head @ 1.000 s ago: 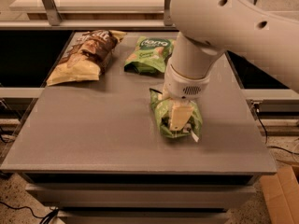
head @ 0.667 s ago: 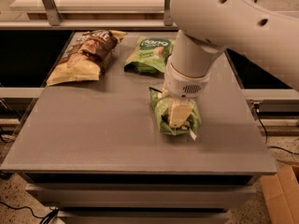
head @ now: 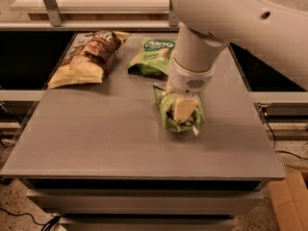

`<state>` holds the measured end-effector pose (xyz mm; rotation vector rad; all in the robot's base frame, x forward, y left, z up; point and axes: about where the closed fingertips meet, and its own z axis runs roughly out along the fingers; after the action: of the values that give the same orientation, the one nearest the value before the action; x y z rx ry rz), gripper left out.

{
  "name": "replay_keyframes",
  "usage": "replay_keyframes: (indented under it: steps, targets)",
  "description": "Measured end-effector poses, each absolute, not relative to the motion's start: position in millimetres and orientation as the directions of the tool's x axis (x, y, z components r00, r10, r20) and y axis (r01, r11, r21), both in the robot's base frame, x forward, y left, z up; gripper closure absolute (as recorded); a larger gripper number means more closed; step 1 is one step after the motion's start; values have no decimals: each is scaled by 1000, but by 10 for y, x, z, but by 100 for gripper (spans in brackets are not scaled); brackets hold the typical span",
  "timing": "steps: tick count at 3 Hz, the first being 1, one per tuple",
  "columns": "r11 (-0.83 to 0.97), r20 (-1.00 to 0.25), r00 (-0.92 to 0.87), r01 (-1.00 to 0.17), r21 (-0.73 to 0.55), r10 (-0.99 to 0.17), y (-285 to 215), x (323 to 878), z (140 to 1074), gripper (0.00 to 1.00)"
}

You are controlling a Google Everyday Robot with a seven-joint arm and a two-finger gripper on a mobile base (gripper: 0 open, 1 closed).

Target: Move green jalapeno chip bag near green rice chip bag

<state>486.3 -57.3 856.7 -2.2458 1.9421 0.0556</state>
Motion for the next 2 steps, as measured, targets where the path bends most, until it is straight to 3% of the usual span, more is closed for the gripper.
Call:
replay_keyframes:
  steps: [2]
  targets:
    - [-180,-67,201,-953,-243,-977,-542,5468,8941,100]
